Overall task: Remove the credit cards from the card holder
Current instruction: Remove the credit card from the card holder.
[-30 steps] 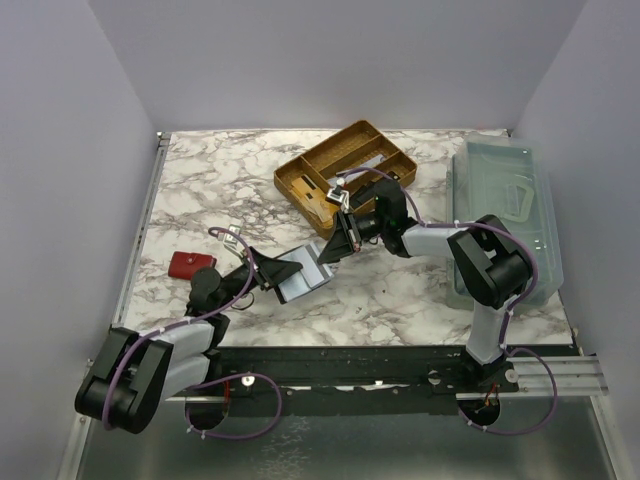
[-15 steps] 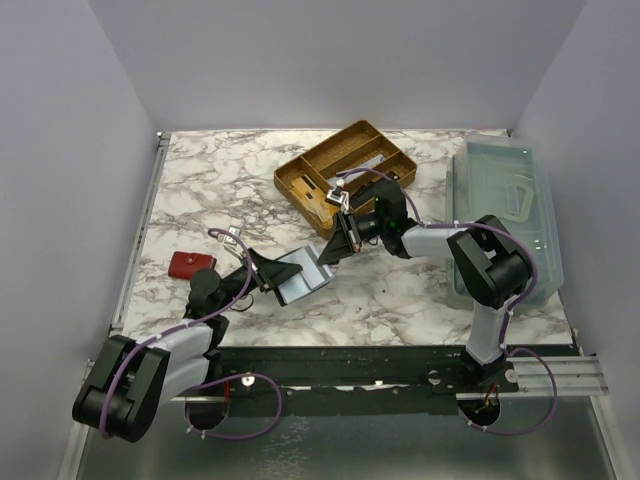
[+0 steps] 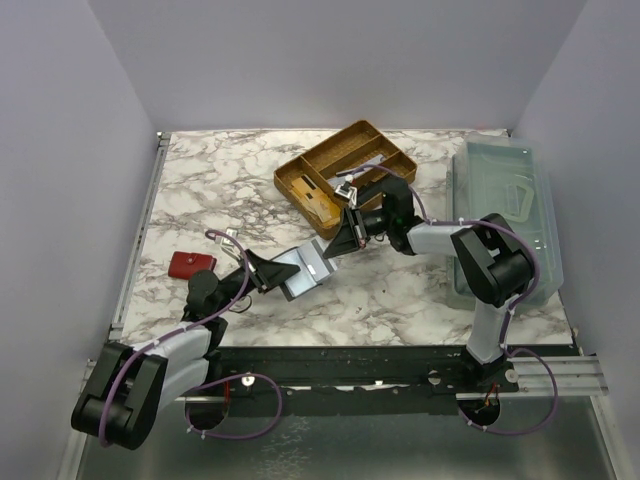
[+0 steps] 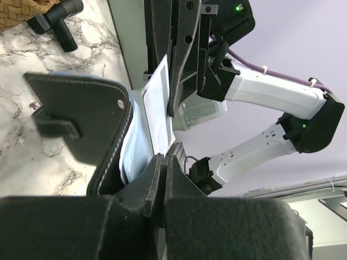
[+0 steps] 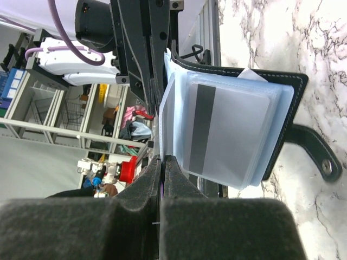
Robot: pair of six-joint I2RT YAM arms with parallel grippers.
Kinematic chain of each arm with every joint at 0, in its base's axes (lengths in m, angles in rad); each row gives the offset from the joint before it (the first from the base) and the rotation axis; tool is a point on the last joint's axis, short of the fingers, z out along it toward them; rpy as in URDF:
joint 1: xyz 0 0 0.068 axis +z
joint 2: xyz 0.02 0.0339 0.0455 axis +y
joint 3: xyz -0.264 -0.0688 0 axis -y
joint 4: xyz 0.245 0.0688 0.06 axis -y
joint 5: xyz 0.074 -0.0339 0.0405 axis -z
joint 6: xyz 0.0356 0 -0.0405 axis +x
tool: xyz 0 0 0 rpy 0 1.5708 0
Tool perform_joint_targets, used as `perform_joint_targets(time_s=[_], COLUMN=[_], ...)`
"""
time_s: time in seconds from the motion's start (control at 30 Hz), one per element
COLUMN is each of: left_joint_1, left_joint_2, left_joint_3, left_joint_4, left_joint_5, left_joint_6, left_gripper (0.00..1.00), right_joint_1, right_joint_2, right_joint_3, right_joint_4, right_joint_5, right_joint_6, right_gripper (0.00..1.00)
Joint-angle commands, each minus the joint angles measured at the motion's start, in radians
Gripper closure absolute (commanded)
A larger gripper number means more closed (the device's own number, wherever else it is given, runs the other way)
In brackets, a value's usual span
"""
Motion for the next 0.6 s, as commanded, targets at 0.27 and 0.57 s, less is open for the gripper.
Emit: perform_joint_targets(time_s=[0.27, 0.57], left_joint_1=[0.005, -0.017], left_joint_2=[0.022, 0.089], left_joint_3=[0.026, 0.061], left_joint_4=[0.010, 0.019], left_joint_5=[0.016, 0.010], left_joint_6=[-0.013, -0.015], left_gripper=[0.65, 0.60], right_joint_1=[0.006, 0.020], right_joint_2=[-0.006, 0.005], right_joint_3=[-0.007, -0.003], right_joint_4=[0.013, 0.013], right_joint_5=[-0.022, -0.024], right_joint_6=[0.001, 0.000], right_gripper=[1.00, 1.00])
